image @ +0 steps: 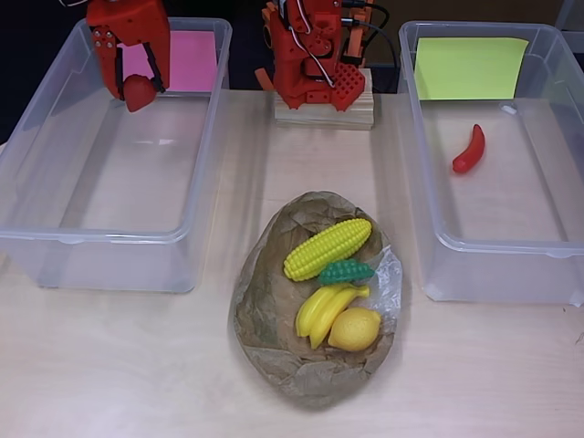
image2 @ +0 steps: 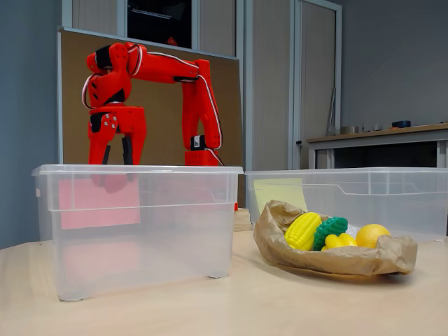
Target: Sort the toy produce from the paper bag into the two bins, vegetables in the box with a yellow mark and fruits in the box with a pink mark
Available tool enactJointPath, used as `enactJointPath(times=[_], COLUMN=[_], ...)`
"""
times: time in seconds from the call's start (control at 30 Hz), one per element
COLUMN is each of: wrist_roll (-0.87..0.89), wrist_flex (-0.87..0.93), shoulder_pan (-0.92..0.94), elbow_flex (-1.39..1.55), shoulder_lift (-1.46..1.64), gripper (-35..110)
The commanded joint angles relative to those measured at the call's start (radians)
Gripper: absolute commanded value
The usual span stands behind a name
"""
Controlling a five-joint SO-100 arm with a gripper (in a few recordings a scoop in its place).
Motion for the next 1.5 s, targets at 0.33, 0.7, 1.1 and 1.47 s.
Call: enactJointPath(times=[0.33,0.7,1.1,1.47], wrist_roll=[-0.049,-0.192,-0.109,0.077], wrist_flex=[0.005,0.020,-0.115,-0.430], shoulder_pan=[-0.015,-0.342,-1.104,-1.316], elbow_flex=[0.028,-0.071,-0.002,0.225], shoulder_lift=[0.075,0.483,0.541,0.322], gripper=[44,49,62,48])
